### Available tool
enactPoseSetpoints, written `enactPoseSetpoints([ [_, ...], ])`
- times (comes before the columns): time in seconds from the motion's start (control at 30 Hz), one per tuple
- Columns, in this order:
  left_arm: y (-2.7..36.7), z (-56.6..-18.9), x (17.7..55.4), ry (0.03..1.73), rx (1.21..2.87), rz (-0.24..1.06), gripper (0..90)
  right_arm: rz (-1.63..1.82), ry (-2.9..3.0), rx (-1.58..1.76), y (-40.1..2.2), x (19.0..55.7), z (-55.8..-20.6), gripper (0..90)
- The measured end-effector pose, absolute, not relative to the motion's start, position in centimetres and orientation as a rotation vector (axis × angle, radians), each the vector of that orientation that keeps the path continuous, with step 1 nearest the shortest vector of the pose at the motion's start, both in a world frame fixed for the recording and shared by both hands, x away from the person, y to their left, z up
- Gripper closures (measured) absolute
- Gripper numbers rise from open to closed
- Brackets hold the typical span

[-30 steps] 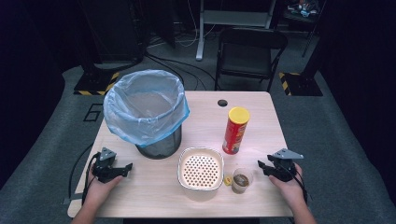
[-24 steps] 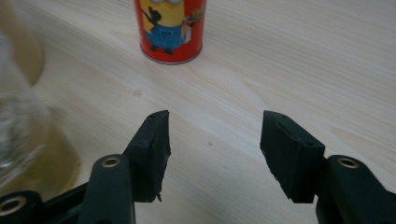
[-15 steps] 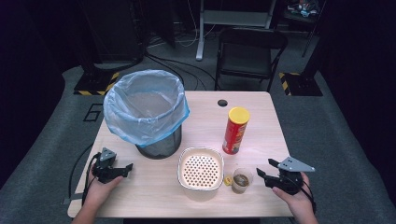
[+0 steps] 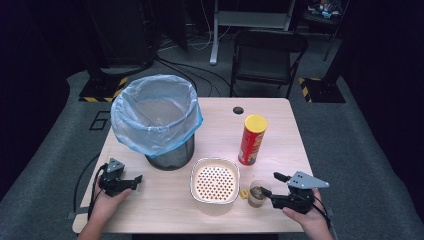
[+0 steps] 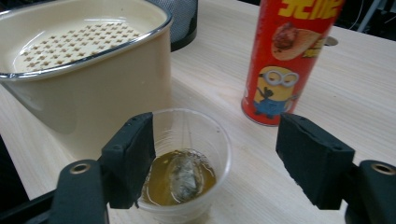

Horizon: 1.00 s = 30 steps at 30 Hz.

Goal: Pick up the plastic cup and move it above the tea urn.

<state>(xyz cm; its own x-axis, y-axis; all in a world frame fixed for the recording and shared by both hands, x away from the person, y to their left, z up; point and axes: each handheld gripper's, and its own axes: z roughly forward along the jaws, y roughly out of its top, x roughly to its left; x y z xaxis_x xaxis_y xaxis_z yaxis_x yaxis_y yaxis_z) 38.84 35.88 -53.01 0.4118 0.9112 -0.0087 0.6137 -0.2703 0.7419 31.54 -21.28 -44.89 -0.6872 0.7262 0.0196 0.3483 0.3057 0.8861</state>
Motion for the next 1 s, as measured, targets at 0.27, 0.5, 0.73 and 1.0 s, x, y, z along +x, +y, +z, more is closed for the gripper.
enactPoseSetpoints([
  [0.27,35.9,-53.0,38.8,1.292,1.993,0.563,12.9,1.347,2.223,0.962,-19.9,31.5,-45.0,20.2],
  [0.5,35.9,-53.0,38.8,1.291,1.994,0.563,12.9,1.331,2.239,0.958,-18.5,31.1,-45.5,14.5],
  [0.73,35.9,-53.0,38.8,1.292,1.993,0.563,12.9,1.266,2.238,0.977,-18.0,31.3,-46.7,13.5],
  [1.0,35.9,-53.0,38.8,1.292,1.993,0.564,12.9,1.203,2.260,0.991,-17.4,31.7,-48.4,14.5],
])
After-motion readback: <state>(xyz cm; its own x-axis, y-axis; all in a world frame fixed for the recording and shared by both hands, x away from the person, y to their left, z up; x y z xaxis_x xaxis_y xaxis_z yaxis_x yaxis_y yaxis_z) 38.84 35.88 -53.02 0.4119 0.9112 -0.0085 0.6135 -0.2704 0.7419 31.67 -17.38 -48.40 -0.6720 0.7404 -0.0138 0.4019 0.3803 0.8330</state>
